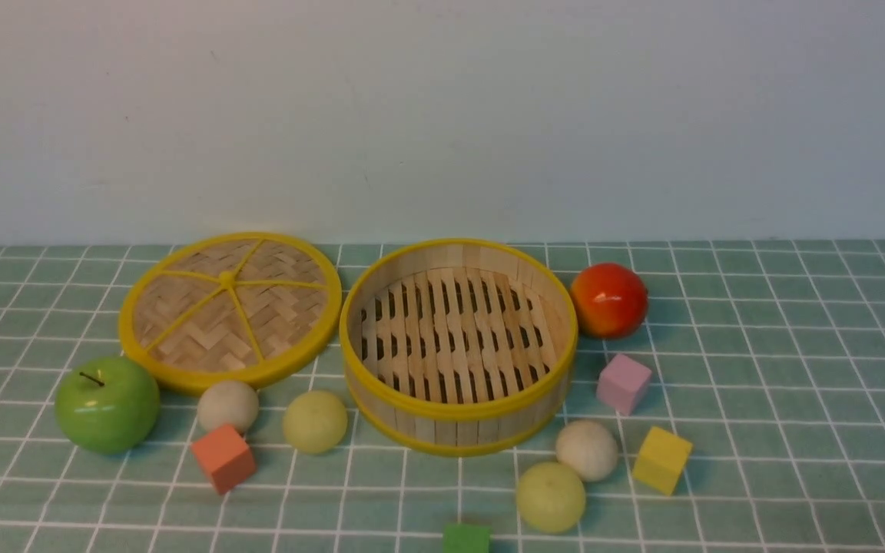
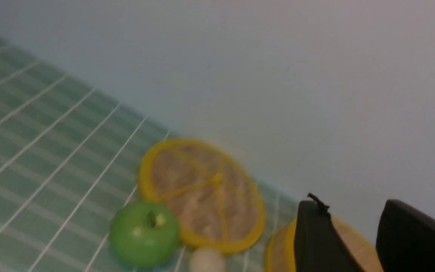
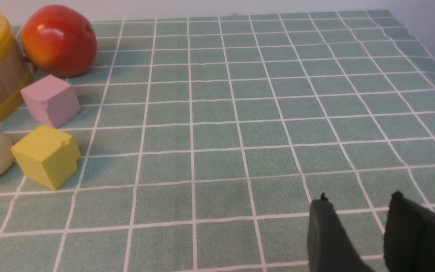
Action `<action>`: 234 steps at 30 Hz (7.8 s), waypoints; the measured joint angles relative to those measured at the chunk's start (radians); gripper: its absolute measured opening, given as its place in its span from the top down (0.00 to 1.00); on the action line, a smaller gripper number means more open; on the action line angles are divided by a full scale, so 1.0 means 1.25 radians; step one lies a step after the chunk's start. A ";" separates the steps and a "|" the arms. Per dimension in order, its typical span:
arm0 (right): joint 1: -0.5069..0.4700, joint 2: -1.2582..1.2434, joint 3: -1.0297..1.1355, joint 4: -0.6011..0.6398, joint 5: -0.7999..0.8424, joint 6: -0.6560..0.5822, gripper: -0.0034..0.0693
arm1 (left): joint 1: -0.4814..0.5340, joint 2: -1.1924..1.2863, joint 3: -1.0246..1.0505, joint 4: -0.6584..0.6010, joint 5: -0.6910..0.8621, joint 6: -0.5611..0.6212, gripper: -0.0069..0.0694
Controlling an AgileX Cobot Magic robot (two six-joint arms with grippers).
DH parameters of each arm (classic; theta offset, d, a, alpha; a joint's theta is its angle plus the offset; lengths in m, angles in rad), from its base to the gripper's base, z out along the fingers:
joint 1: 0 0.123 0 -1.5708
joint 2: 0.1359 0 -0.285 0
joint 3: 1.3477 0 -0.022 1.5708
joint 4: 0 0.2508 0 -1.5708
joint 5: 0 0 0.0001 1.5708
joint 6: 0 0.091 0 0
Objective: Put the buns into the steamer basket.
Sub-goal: Use the left arm to grab a steamed stuffed bun, then use the left arm to put the steamed stuffed bun into the steamer, then use the left arm to grab a steamed stuffed bun, then use the left arm to put the steamed stuffed bun into the steamer
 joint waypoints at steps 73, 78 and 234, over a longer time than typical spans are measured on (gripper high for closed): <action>0.000 0.000 0.000 0.000 0.000 0.000 0.62 | -0.186 1.138 -0.514 0.027 0.230 0.269 0.71; 0.000 0.000 0.000 0.000 0.000 0.000 0.62 | -0.186 1.138 -0.517 0.027 0.239 0.269 0.92; 0.000 0.000 0.000 0.000 0.000 0.000 0.62 | -0.391 1.202 -0.719 -0.034 0.198 0.274 0.86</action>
